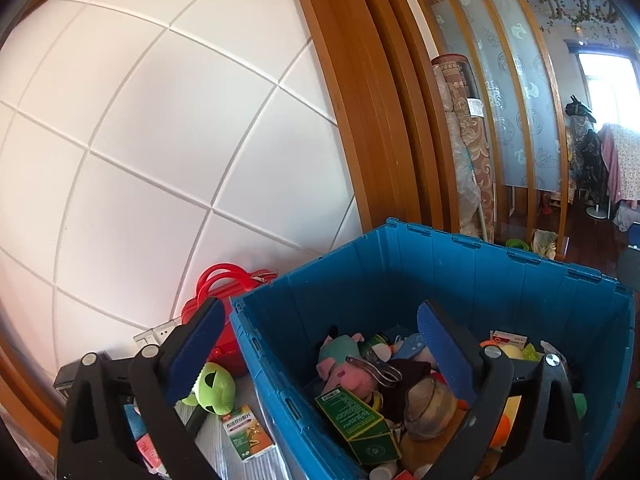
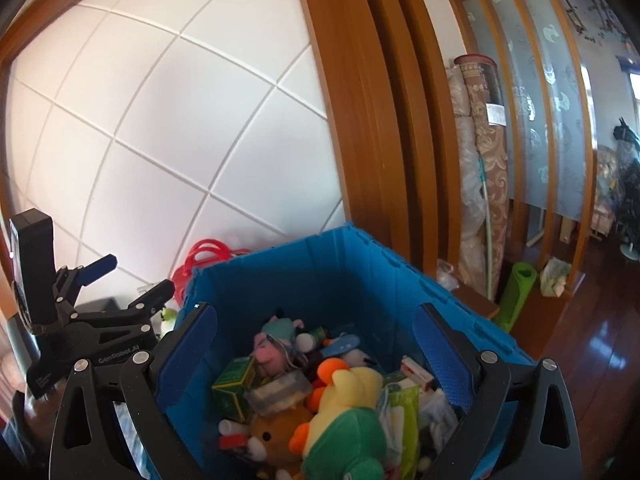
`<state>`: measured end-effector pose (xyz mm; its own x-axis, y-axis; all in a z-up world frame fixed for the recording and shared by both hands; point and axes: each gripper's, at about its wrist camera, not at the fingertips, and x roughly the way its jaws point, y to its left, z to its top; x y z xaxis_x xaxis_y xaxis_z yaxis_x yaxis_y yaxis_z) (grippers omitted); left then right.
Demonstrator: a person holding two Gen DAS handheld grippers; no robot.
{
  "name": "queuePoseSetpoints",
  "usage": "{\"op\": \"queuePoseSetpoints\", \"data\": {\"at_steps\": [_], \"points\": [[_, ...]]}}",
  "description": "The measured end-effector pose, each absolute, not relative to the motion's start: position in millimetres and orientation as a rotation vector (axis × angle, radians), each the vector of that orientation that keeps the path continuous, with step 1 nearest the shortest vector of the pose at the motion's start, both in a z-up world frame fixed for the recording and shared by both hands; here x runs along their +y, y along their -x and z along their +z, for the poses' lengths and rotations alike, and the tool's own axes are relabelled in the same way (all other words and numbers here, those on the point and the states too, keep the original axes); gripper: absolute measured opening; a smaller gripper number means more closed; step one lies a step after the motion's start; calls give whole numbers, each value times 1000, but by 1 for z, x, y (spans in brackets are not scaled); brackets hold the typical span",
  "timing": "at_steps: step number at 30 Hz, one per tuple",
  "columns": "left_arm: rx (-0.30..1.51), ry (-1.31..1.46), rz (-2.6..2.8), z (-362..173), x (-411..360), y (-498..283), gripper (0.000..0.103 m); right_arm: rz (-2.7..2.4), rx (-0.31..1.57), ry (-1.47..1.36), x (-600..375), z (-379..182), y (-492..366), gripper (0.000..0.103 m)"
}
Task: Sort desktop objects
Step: 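Carry the scissors and tape roll over the blue crate and open both tools, then withdraw both tools from the crate back over the bed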
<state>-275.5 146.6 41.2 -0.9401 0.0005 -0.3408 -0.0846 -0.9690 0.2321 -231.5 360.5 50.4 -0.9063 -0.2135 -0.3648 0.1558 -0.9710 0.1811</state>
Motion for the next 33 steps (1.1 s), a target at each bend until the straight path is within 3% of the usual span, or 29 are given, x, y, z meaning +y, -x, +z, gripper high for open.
{"op": "queuePoseSetpoints", "data": {"at_steps": [18,33], "points": [[309,537,3110,8,85,207,98,-2841,-148,-528,304,33,170,102],[278,633,3249,-59,-103,118,98,-2647,-57,-580,138,-4,140,103]]}}
